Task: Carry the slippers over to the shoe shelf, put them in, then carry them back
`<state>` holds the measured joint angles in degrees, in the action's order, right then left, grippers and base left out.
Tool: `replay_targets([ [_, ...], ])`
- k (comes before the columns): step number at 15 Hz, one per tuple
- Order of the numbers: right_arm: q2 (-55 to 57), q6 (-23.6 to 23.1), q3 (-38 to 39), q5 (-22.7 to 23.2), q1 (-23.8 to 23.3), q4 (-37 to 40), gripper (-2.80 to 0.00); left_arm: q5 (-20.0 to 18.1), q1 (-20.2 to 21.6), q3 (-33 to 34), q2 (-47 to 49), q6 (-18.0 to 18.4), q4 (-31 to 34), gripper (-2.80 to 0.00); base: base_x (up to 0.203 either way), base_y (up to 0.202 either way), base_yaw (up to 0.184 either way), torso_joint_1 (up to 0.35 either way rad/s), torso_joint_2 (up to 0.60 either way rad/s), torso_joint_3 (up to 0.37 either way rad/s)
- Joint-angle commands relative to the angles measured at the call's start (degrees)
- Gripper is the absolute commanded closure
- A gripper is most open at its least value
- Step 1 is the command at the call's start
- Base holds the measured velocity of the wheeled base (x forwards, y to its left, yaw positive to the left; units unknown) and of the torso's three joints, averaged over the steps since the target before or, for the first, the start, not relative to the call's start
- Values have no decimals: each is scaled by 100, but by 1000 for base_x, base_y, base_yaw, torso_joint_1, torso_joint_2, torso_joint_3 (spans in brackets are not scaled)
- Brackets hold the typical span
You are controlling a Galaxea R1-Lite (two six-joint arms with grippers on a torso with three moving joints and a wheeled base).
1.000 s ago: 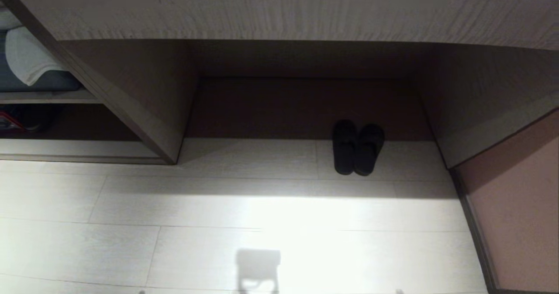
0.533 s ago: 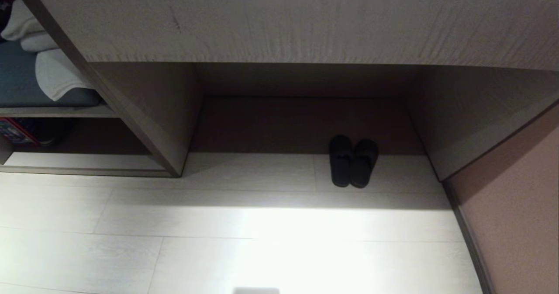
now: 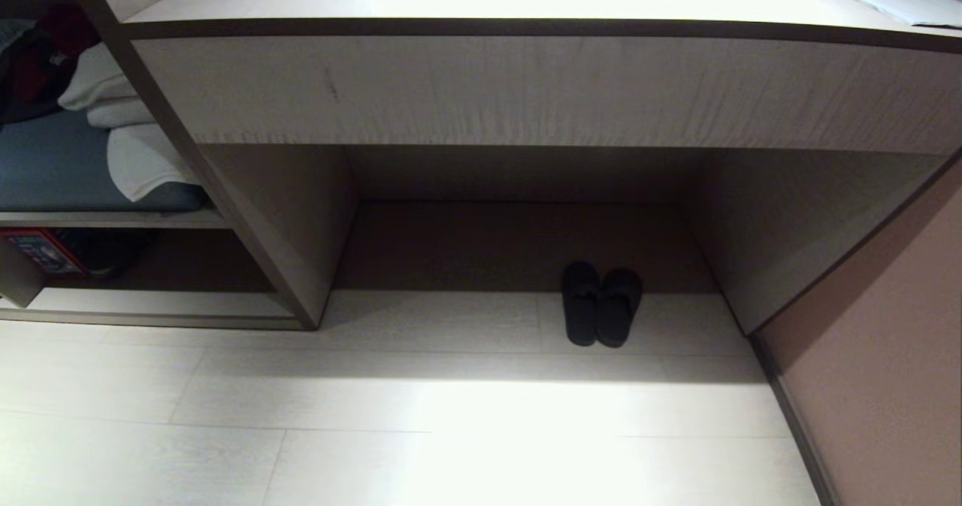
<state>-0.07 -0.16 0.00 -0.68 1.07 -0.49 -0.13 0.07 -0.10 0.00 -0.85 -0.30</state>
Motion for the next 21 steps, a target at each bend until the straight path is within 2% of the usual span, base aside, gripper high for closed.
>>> replay_targets([
  [1, 7, -2, 9, -2, -2, -4, 0, 4, 1, 1, 9, -3, -5, 0, 0, 0, 0, 7, 6, 199],
  [21, 7, -2, 2, -2, -2, -4, 0, 4, 1, 1, 9, -3, -5, 0, 0, 0, 0, 2, 3, 201],
])
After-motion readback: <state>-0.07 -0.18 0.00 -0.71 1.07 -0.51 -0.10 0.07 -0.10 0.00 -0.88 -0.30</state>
